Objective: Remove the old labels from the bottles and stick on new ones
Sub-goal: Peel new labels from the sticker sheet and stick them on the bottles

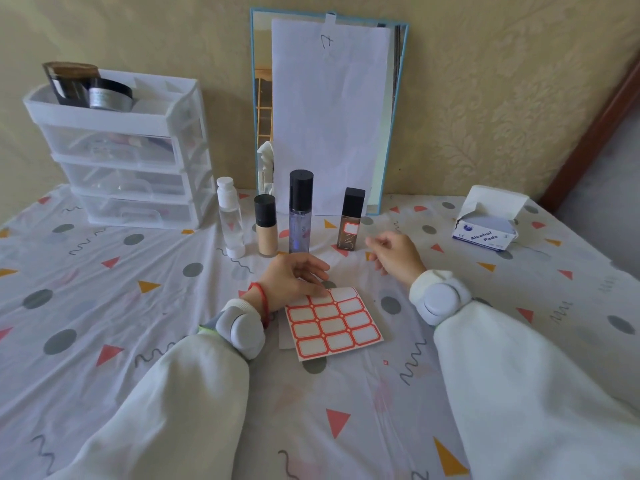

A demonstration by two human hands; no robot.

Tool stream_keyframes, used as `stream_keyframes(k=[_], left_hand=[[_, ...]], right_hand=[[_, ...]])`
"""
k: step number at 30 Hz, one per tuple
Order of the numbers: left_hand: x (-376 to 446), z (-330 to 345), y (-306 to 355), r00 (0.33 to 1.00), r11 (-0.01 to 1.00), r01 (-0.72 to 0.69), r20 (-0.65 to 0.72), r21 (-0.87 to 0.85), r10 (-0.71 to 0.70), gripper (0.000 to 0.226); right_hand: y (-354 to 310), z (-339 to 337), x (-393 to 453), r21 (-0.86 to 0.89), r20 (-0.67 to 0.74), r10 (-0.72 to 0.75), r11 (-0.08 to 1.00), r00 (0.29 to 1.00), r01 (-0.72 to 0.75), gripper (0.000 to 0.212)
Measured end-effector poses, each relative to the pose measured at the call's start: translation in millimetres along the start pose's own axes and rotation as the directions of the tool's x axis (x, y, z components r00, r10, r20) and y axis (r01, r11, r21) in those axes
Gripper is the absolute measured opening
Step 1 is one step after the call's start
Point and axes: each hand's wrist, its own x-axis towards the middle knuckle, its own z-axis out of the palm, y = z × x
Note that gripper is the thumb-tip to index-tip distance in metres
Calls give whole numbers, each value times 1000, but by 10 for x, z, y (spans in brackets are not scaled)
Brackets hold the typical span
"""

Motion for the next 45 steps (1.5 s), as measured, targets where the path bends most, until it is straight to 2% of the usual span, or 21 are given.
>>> stream_keyframes(k=[4,8,10,12,14,16,19,24,27,30,32,34,36,38,45], left_hand=[[-12,-5,0,1000,1000,-16,-10,6,16,26],[-11,-4,7,1000,1000,-18,-18,17,18,26],[-27,-8,28,1000,999,-18,-15,37,18,26],[-51,-23,50,1000,1000,-4,-6,28,4,23],[-71,-72,88,1000,999,11,8,32,-11,19],[-63,-144,132,999,997,38,21,73,-39,14],[-125,-259,137,996,992,75,33,97,-78,11],[-313,-414,71,994,992,109,27,-69,-107,17],[-335,-413,42,991,990,120,70,-80,-114,20],[-312,-404,3,994,989,104,27,-101,-102,19],[-307,-412,-5,998,992,67,27,-110,-64,18],[-317,-416,-12,999,991,27,25,-130,-24,19],[-333,-412,-17,1000,986,12,-6,-169,-13,18],[-335,-400,-31,999,977,23,-43,-210,-33,17],[-323,-358,-73,994,968,64,-76,-241,-84,16]], right_hand=[[10,16,-222,-128,198,46,992,979,-21,26],[-96,43,-332,-149,313,64,989,948,-18,30],[-139,50,-387,-87,363,83,995,928,-55,30],[-152,63,-456,67,399,74,992,914,-110,25],[-160,86,-512,188,390,29,976,920,-110,15],[-174,100,-526,236,340,-4,968,940,-81,12],[-216,156,-519,234,272,-17,971,962,-49,9],[-320,286,-524,207,225,-46,978,973,-2,9],[-336,348,-538,210,214,-36,978,976,-10,12],[-326,404,-522,94,170,-74,994,983,59,8],[-332,427,-518,-84,132,-170,980,977,182,13],[-360,440,-515,-172,116,-277,940,954,294,18],[-401,464,-516,-127,169,-339,924,925,362,15],[-415,511,-525,-44,222,-347,930,911,365,13],[-327,638,-539,37,197,-379,925,904,379,22]])
